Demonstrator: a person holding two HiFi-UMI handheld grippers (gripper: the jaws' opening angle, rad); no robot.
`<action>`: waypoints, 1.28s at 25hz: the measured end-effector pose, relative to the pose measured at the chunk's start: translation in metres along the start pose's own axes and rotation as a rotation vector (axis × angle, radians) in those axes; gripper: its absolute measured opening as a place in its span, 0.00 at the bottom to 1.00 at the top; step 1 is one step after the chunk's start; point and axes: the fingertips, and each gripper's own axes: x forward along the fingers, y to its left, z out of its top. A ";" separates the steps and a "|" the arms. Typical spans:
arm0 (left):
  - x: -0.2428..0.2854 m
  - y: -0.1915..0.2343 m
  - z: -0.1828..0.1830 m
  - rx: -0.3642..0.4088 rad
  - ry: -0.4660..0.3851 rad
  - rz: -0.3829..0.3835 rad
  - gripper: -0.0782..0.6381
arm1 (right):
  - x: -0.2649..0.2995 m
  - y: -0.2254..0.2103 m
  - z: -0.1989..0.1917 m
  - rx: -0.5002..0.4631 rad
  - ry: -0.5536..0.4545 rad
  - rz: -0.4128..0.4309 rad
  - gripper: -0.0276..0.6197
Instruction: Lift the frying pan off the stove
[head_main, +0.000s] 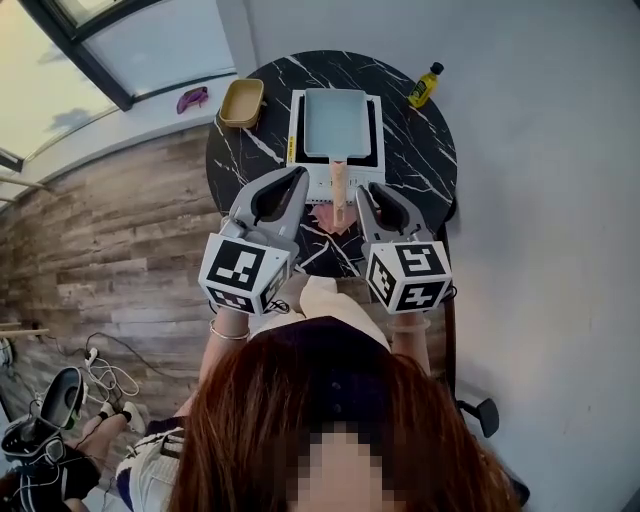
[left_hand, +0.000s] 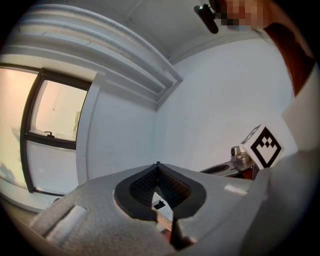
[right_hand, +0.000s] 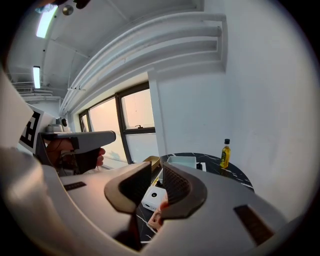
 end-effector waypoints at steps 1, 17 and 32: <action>0.003 0.002 -0.001 -0.002 0.003 0.006 0.13 | 0.004 -0.001 -0.002 0.002 0.009 0.010 0.17; 0.047 0.022 -0.016 -0.012 0.032 0.051 0.13 | 0.066 -0.027 -0.040 0.050 0.155 0.118 0.28; 0.067 0.069 -0.028 -0.034 0.053 0.144 0.13 | 0.117 -0.039 -0.083 0.133 0.324 0.183 0.38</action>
